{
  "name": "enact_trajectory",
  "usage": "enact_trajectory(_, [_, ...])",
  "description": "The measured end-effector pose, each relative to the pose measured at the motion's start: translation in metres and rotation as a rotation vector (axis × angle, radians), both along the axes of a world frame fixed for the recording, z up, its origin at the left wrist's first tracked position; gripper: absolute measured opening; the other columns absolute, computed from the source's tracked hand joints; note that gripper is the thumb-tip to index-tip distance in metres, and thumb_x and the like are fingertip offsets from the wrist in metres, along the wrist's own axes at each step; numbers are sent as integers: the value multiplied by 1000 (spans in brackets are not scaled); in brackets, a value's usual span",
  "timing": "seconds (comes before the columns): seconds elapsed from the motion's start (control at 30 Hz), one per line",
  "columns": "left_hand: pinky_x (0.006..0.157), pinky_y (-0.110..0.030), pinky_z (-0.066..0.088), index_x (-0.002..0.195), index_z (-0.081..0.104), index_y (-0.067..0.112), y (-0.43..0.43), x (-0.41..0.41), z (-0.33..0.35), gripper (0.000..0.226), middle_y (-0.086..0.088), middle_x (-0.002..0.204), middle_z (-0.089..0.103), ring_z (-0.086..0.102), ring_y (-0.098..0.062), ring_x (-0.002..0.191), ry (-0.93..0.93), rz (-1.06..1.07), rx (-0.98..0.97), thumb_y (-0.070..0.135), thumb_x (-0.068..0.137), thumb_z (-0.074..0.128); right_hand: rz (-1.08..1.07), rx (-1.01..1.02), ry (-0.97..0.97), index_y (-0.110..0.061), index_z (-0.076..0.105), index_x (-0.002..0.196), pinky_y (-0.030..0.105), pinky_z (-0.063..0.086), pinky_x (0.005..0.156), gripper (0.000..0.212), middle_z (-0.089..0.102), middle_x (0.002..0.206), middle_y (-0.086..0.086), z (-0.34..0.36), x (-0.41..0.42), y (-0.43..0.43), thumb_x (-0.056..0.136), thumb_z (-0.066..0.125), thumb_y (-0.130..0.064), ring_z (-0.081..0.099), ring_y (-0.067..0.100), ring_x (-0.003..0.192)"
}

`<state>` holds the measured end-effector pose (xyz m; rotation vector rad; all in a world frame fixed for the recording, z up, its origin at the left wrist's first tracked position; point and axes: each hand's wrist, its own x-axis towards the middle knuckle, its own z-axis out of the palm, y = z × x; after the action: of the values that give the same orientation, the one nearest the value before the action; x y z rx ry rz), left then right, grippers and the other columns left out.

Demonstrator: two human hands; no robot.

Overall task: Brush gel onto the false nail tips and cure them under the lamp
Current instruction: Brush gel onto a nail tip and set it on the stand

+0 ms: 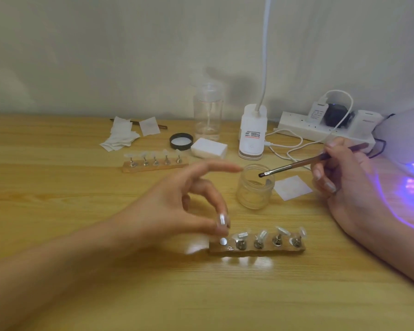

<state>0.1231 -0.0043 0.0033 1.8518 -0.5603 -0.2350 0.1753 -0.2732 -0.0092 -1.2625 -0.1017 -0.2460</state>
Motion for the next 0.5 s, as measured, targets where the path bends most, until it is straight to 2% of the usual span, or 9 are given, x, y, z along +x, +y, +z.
enact_trajectory(0.07, [80,-10,45,135,54,43,2,-7,-10,78,5,82,75,72,-12,84,4,-13,24,5,75,87,1,-2,0,-23,47,73,16,26,36,30,50,46,0,0,0,0,102,44,-16,28,7,33])
enact_trajectory(0.13, [83,-2,38,135,54,41,2,-10,-14,76,7,82,75,71,-6,88,-25,-1,63,6,76,87,0,3,4,-24,47,73,17,26,36,30,50,46,0,0,0,0,102,45,-17,28,7,32])
enact_trajectory(0.27, [83,0,36,136,51,40,1,-11,-13,75,11,85,75,70,-4,93,-45,14,83,9,77,86,2,8,13,-22,46,73,17,26,36,29,50,46,0,0,0,0,102,44,-17,27,7,32])
enact_trajectory(0.37, [86,-2,37,140,44,42,1,-14,-13,83,15,97,74,67,-4,103,-99,23,136,17,75,89,12,16,26,-20,44,74,17,26,37,29,51,48,0,0,0,-1,102,44,-20,27,7,33])
enact_trajectory(0.5, [91,-1,34,140,41,48,-1,-18,-13,87,18,100,72,66,-1,106,-157,25,198,21,73,91,45,18,24,-23,59,81,17,26,41,20,51,53,-4,0,0,-3,97,51,-31,28,6,37])
